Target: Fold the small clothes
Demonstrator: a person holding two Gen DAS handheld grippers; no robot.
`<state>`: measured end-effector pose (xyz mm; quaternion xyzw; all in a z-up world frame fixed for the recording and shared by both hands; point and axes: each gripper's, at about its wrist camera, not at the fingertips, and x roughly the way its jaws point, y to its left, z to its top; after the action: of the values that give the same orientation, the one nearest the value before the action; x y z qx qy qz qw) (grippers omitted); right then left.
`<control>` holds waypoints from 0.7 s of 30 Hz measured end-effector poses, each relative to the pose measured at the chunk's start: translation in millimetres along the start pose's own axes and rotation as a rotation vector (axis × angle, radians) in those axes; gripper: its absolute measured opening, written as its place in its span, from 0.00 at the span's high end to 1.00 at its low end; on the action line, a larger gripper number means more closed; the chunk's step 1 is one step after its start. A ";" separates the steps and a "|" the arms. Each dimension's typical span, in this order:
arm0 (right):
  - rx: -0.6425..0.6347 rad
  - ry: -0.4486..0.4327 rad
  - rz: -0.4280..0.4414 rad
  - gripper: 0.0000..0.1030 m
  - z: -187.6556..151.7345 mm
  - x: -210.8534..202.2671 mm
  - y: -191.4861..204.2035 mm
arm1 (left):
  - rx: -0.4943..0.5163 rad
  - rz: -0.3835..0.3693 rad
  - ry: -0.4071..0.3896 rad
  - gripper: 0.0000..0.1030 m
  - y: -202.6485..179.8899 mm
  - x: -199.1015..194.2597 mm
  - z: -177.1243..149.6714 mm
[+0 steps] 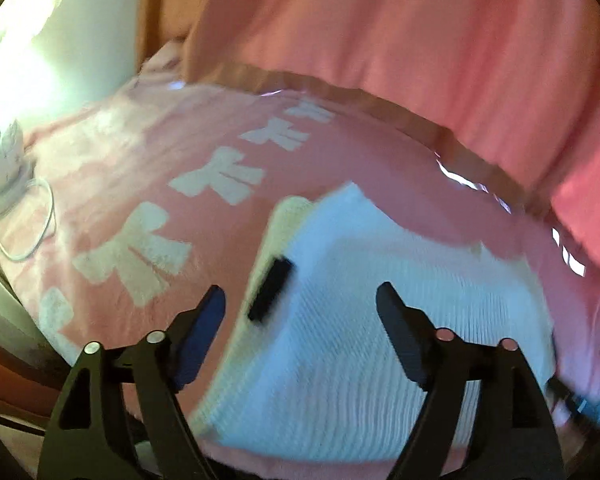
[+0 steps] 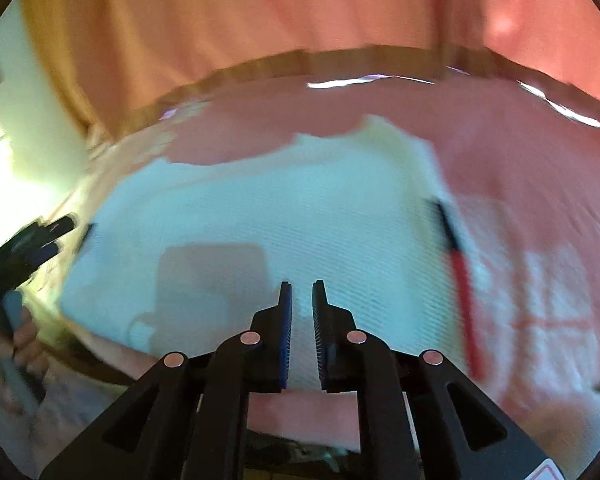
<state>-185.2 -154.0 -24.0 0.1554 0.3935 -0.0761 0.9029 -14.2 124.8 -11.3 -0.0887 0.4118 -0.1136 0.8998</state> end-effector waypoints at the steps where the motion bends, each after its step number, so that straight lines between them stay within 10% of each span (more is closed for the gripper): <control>1: -0.020 0.006 0.052 0.90 6.5 7.4 10.3 | -0.041 -0.006 0.042 0.26 7.4 10.4 6.9; 7: -0.147 0.012 0.169 0.89 35.8 50.4 74.4 | -0.257 -0.071 0.284 0.27 31.4 71.2 -5.2; 11: -0.199 0.061 0.128 0.89 40.6 90.5 92.2 | -0.214 -0.063 0.296 0.38 22.8 74.4 -11.4; 15: -0.229 0.070 0.105 0.93 29.3 119.1 91.2 | -0.267 -0.138 0.290 0.73 28.5 69.7 -9.1; 21: -0.279 0.031 0.103 0.93 22.5 117.4 93.9 | -0.194 -0.271 0.223 0.78 -13.4 32.5 12.4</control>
<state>-65.7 -75.1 -75.0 0.0496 0.4057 0.0283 0.9122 14.1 103.7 -23.3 -0.2165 0.5021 -0.2027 0.8123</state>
